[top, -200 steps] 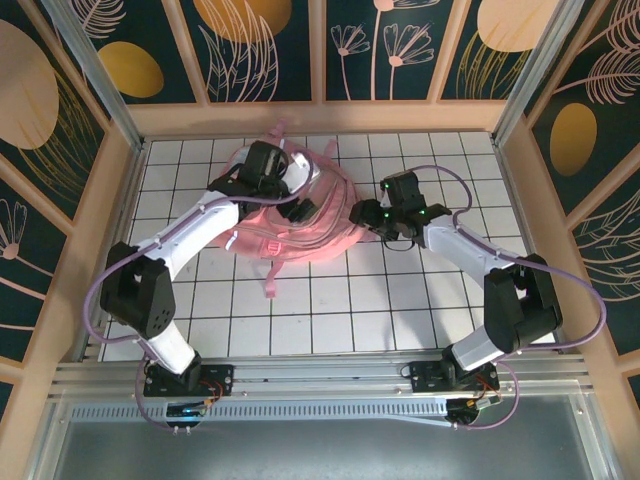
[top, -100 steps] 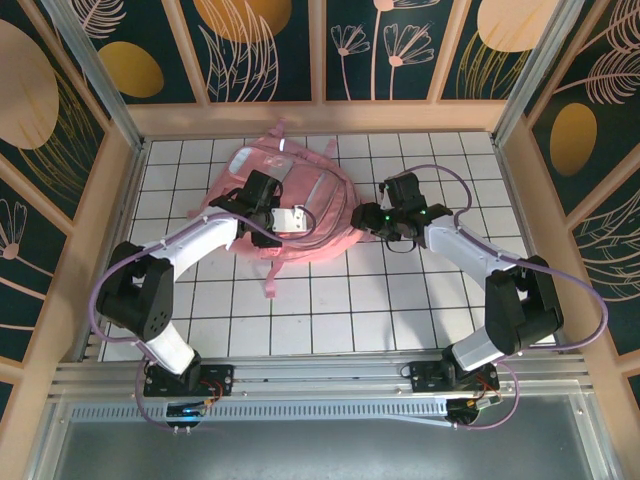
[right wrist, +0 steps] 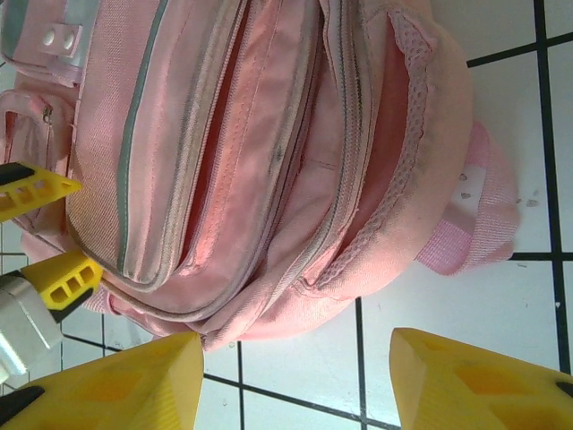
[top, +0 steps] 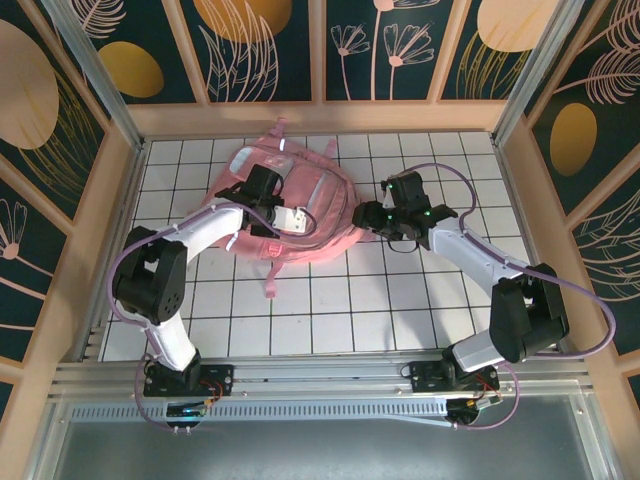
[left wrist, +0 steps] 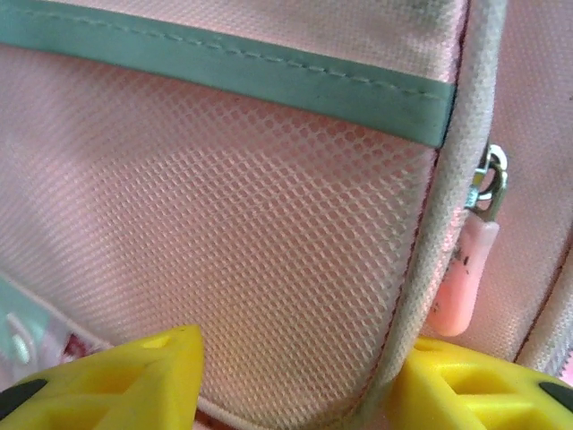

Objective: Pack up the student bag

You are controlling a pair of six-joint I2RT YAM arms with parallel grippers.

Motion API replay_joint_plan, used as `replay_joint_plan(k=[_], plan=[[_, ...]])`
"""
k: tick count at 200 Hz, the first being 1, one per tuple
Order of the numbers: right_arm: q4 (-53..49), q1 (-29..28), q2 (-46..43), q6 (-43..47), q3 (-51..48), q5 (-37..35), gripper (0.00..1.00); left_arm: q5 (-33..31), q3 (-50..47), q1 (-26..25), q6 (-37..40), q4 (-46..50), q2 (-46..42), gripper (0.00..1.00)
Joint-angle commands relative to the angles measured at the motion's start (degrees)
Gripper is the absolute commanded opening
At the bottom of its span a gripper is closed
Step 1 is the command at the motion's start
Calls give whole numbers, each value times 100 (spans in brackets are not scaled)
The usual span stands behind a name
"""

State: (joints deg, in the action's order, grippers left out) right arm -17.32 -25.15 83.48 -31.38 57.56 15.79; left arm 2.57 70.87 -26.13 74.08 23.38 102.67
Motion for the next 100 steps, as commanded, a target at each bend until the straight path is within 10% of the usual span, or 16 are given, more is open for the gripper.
replay_joint_plan(k=[1, 40, 55, 100], plan=[[-80, 38, -149, 44, -39, 81, 57, 332, 36, 21, 444, -100, 162, 48], [-61, 45, -176, 14, -62, 91, 57, 502, -260, 21, 536, -556, 135, 48], [-15, 30, -176, 45, -91, 157, 57, 644, 81, 23, 144, -376, 274, 0], [226, -182, -98, 71, -54, 687, 57, 1436, 1296, 20, -1562, 503, 505, 0]])
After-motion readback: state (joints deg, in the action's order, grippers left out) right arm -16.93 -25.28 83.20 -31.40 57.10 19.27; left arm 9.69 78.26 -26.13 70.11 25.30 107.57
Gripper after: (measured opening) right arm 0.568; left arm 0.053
